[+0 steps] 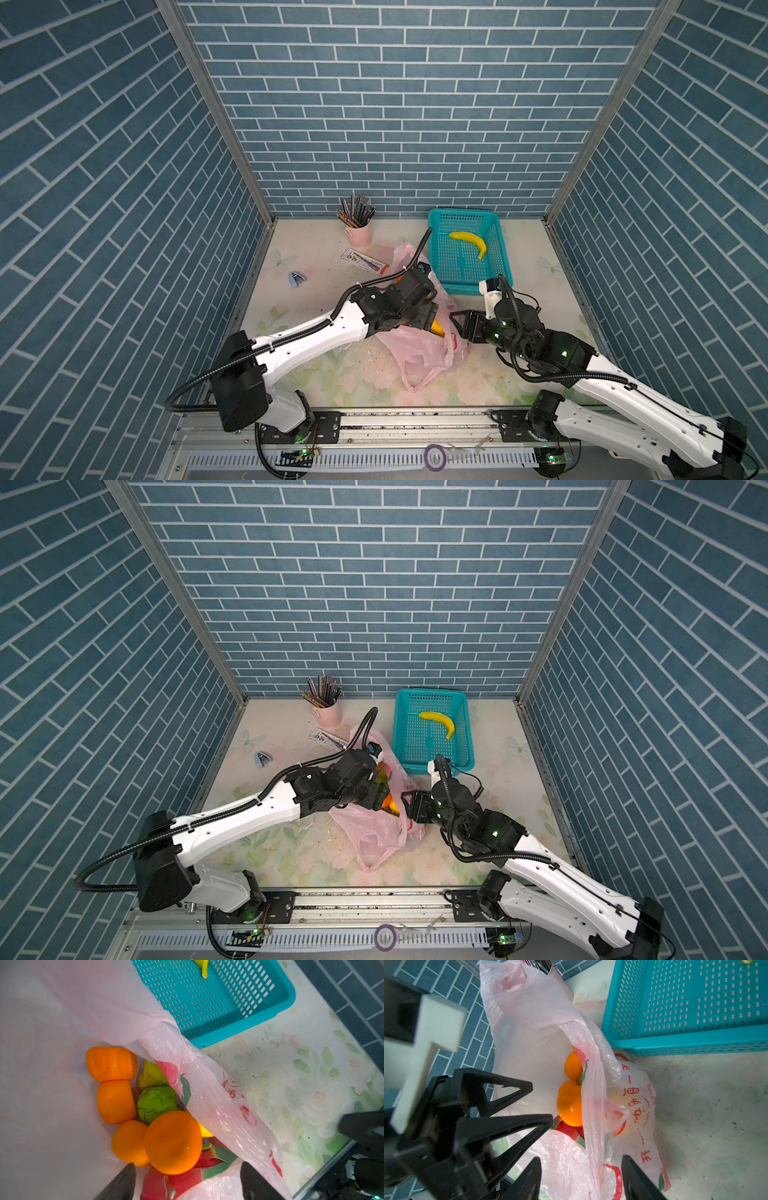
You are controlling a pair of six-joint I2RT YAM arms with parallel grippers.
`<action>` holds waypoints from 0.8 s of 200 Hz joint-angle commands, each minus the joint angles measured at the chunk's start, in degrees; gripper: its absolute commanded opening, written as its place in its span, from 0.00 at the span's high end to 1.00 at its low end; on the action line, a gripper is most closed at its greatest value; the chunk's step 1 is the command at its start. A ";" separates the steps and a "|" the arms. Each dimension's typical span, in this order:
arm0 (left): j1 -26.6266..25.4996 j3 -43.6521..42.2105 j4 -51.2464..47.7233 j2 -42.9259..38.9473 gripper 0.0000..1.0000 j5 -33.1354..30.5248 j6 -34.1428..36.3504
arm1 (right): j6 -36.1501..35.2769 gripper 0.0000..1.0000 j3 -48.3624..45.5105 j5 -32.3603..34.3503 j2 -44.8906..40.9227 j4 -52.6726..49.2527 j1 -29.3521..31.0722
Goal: Untie the knot of the plastic bag and take out the fruit
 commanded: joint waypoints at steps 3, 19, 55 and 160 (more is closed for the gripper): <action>3.14 -0.22 1.70 2.36 0.18 3.20 2.34 | 3.25 0.37 0.22 2.45 -1.50 -2.78 -0.21; 4.98 -1.02 2.76 4.37 0.13 6.64 3.51 | 3.90 0.37 -0.18 2.79 -1.70 -2.78 -0.24; 6.24 -1.10 2.99 8.26 0.13 10.73 5.24 | 4.80 0.36 -0.66 2.21 -0.96 -2.42 -0.25; 8.10 -4.10 5.75 7.46 0.35 14.64 6.37 | 2.94 0.30 2.23 2.88 2.80 -1.40 -1.72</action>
